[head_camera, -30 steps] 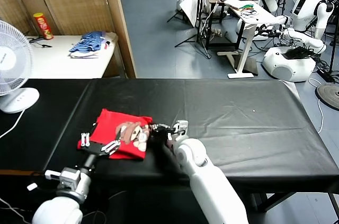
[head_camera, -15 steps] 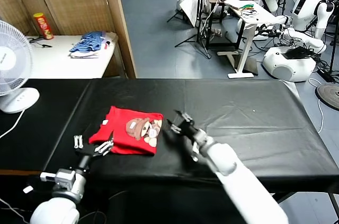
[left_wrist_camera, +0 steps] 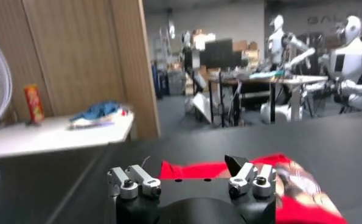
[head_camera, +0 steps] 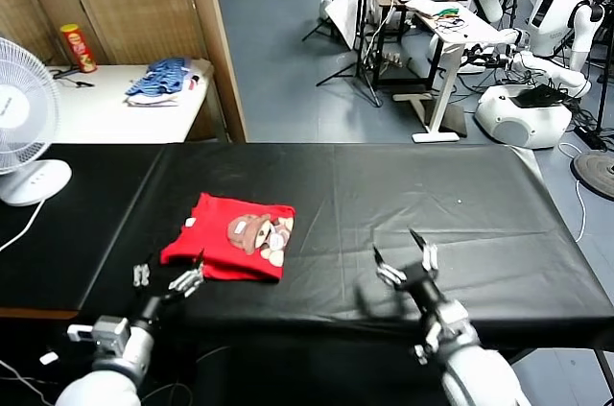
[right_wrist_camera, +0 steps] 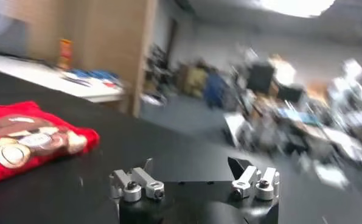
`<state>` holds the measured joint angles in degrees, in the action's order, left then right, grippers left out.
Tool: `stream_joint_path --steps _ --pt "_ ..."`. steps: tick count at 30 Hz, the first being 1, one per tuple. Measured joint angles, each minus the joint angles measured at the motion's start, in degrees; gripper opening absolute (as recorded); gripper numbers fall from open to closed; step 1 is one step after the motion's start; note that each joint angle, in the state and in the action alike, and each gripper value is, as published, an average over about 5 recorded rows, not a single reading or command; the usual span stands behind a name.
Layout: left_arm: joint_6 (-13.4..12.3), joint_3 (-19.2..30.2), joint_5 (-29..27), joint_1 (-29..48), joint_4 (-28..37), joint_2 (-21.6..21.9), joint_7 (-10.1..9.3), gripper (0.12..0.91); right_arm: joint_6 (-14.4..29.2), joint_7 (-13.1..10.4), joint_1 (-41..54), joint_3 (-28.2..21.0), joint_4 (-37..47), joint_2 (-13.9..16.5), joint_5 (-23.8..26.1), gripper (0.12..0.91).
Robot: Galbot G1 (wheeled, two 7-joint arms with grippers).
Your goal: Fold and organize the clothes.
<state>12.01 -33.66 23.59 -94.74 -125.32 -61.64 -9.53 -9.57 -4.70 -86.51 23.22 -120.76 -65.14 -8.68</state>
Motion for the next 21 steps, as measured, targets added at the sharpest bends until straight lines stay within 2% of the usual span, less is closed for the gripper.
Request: stream_joint_path --steps 5,12,21 --pt "0.2 0.22 0.28 -4.21 -2.58 0.28 -0.34 0.798 -1.53 -3.5 -10.58 2.93 -7.04 -2.54 -1.1 0.798" --pt "-0.12 -0.91 0.75 -10.78 -5.57 0.05 -1.15 0.798 -3.06 -8.16 -21.58 2.87 -14.56 -4.69 -0.7 0.798" --pt "0.63 -4.13 3.81 -17.22 -8.43 -0.06 -1.41 0.798 -3.61 -10.35 -29.92 1.61 -18.25 -5.18 0.5 0.798"
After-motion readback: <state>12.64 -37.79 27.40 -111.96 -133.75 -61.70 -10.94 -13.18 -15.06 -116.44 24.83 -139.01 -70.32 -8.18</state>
